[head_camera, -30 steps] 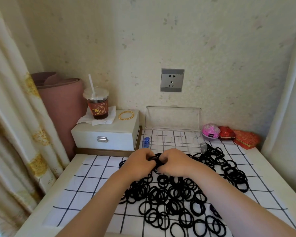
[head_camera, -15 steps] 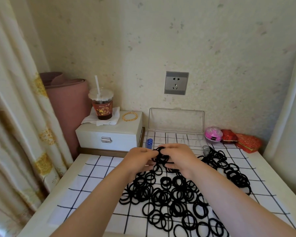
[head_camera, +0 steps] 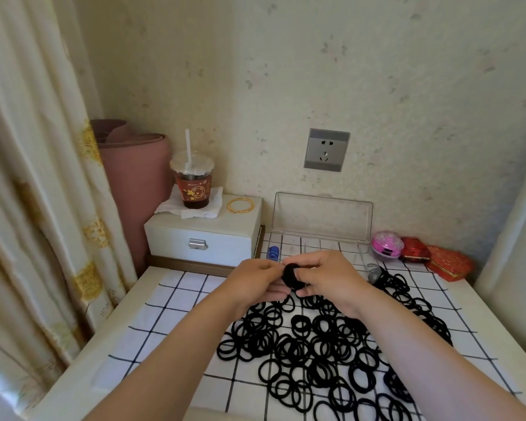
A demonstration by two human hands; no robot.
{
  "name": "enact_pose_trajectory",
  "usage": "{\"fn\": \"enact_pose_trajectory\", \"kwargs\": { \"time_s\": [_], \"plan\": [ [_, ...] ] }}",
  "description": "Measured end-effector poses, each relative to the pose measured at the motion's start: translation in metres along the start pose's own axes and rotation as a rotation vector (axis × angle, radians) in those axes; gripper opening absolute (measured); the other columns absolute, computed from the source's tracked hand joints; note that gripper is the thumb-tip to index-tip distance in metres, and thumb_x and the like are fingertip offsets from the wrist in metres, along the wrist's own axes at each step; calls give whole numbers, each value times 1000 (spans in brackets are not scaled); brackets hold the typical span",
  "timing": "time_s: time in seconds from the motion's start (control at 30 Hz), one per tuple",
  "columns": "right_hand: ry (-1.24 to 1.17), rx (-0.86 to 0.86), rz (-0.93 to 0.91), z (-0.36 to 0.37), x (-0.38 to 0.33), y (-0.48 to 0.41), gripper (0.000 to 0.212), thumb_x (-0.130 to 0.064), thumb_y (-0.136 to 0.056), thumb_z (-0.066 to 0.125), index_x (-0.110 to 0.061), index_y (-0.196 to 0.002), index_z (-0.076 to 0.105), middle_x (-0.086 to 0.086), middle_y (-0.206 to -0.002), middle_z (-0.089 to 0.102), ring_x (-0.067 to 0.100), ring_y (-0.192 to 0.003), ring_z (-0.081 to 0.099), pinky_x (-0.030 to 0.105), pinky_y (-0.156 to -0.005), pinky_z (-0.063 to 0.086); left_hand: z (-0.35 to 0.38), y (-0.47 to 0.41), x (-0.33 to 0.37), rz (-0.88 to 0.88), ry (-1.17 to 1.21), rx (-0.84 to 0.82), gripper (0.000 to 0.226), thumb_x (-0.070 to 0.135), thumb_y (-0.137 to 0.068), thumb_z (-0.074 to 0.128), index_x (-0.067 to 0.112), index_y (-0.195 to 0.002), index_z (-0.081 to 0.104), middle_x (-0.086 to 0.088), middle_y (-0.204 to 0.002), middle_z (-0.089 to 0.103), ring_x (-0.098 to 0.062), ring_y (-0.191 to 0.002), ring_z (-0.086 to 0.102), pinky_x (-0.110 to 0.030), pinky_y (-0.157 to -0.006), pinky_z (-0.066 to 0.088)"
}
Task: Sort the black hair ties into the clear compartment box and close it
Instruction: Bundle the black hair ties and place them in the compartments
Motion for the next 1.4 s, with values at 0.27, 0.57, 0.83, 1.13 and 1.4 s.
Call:
{"fn": "enact_pose_trajectory", "kwargs": {
  "time_s": [0.27, 0.57, 0.83, 1.13, 1.4],
  "plan": [
    [187, -63, 84, 1, 11, 3, 25, -8, -94, 64, -14, -116, 74, 16, -99, 74, 21, -72, 72, 31, -70, 62, 14, 9, 3, -53, -6, -175, 38, 31, -105, 43, 1, -111, 67, -20, -100, 75, -29, -95, 73, -33, -83, 59],
    [298, 65, 90, -28, 7, 2, 14, -13, -90, 70, -15, -103, 74, 7, -93, 75, 17, -77, 72, 36, -80, 62, -18, -4, 10, 127, -874, 263, 25, 38, -87, 64, 24, -106, 70, 7, -107, 70, -8, -93, 62, -25, -80, 49],
    [430, 26, 64, -26, 5, 5, 19, -20, -93, 67, -20, -111, 71, 1, -98, 73, 18, -73, 74, 26, -55, 50, -3, -20, -4, 59, -1210, 310, 28, 41, -84, 69, 20, -103, 74, 1, -111, 67, -16, -102, 62, -33, -87, 56],
    [412, 44, 12, -25, -3, 4, 7, -24, -91, 68, -30, -90, 72, 7, -90, 77, 21, -74, 75, 19, -53, 44, -6, -9, 14, 134, -913, 353, 4, 29, -84, 65, 25, -85, 67, 6, -86, 67, -8, -81, 61, -24, -69, 49],
    [93, -72, 21, -8, -12, 6, 19, -11, -88, 73, -8, -107, 72, 13, -87, 77, 15, -60, 69, 21, -47, 50, -3, 1, 10, 48, -152, 102, 16, 16, -83, 77, 14, -99, 76, -4, -89, 78, -12, -84, 74, -21, -72, 57]
  ]
}}
Point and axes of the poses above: each hand's wrist, its own y-axis away from the middle knuckle, its own z-axis out of the palm, x = y × z, the point moved 9 cm from there along -y, towards the middle knuckle
